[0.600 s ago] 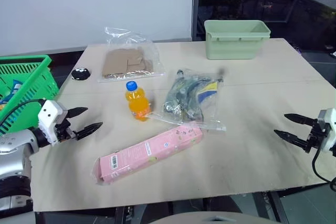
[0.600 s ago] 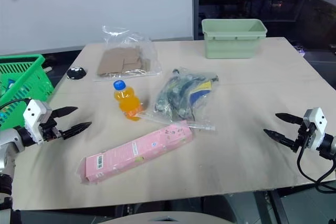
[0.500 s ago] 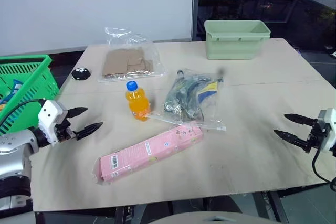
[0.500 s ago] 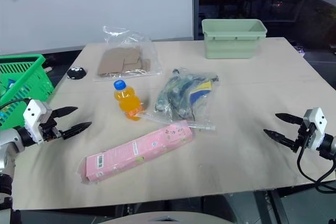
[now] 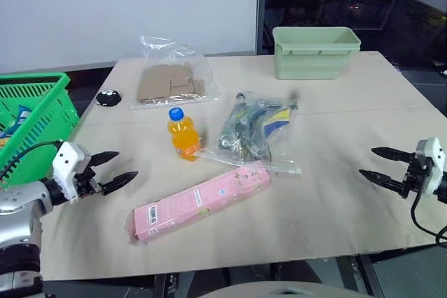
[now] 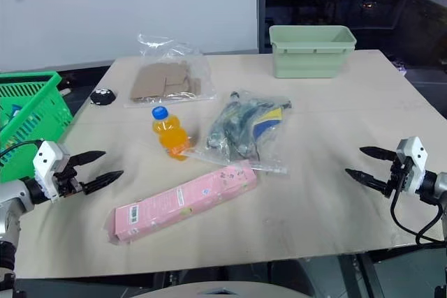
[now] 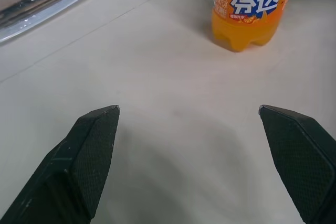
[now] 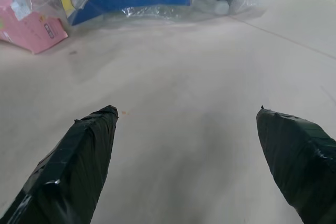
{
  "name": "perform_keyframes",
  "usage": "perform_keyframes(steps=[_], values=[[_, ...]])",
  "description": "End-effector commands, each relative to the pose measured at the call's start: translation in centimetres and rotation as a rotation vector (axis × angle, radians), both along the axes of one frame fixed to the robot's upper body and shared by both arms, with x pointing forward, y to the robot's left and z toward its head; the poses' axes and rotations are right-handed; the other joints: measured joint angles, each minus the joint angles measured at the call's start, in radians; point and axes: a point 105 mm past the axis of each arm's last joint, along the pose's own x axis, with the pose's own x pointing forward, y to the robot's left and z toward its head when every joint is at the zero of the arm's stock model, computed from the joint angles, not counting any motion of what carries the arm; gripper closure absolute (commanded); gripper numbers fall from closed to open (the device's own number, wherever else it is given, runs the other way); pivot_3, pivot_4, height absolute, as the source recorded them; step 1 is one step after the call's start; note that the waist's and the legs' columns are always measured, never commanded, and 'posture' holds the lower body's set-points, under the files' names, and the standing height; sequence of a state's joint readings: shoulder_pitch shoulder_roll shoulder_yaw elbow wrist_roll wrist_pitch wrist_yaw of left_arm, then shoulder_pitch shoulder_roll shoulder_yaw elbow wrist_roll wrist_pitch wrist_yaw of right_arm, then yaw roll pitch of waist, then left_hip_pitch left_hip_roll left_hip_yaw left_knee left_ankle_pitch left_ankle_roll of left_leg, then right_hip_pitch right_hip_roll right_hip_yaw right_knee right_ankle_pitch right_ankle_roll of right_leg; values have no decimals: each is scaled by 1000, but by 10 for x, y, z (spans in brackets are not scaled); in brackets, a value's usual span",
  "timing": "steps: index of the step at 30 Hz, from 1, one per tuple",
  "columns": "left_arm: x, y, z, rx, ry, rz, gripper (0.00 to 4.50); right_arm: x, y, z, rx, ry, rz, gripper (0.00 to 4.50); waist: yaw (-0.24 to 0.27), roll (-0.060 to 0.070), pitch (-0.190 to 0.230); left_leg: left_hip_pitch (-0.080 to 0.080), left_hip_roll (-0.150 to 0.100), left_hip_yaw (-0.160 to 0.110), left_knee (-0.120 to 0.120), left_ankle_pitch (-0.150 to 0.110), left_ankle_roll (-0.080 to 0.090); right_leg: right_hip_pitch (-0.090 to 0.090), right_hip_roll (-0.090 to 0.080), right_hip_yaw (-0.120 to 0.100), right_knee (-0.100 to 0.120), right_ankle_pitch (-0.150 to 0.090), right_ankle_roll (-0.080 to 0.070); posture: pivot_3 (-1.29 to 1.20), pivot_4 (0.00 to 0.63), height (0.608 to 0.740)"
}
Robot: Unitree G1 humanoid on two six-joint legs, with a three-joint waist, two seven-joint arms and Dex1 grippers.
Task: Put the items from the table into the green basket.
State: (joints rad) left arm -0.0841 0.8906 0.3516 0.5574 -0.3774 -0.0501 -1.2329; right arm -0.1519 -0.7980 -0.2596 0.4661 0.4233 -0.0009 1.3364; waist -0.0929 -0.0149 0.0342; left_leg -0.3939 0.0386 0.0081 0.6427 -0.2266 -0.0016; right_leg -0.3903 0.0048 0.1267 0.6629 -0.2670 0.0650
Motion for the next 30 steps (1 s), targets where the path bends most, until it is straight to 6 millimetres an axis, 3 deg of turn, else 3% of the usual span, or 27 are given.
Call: perform_keyframes(steps=[1,4,7,9,14,24,27,29,30], values=[[3,-3,26,-13,-82,-43,55,9,9,17,-16,-59,29,0,-1,0,0,0,0,0,0,0,0,0,0,0,0,0,0,-10,0,740],[0,-15,42,-72,-98,-119,55,13,18,19,-20,-66,38,0,0,0,0,0,0,0,0,0,0,0,0,0,0,0,0,-18,0,740],[-3,-34,83,-183,-174,-218,55,19,38,22,-4,-57,56,0,-1,-1,0,-2,1,0,0,0,0,-2,0,0,1,0,0,-18,0,740],[-8,-45,104,-209,-175,-266,55,26,56,26,100,94,37,0,-1,-1,0,-3,1,0,0,0,0,-3,0,0,1,0,0,-18,0,740],[-24,-57,128,-212,-177,-345,55,51,97,35,253,376,-30,0,-14,2,1,-2,1,2,0,0,0,-4,0,2,2,0,0,-6,0,740],[-35,-69,144,-176,-231,-394,55,80,177,39,382,608,32,0,11,0,1,-6,1,-1,-1,0,0,-5,1,-1,0,1,2,64,0,740],[-38,-69,143,-167,-235,-391,55,87,191,34,375,631,30,0,14,0,1,-5,1,-1,-1,0,0,-5,1,-1,0,1,2,87,0,740],[-41,-67,142,-160,-235,-378,55,90,200,42,434,660,69,0,15,0,1,-5,1,-1,-1,0,0,-5,1,-1,1,2,2,87,0,740],[-42,-66,142,-158,-234,-373,0,90,203,45,448,668,83,529,17,0,1,-6,1,-1,-1,0,0,-5,1,-1,1,2,2,87,0,740]])
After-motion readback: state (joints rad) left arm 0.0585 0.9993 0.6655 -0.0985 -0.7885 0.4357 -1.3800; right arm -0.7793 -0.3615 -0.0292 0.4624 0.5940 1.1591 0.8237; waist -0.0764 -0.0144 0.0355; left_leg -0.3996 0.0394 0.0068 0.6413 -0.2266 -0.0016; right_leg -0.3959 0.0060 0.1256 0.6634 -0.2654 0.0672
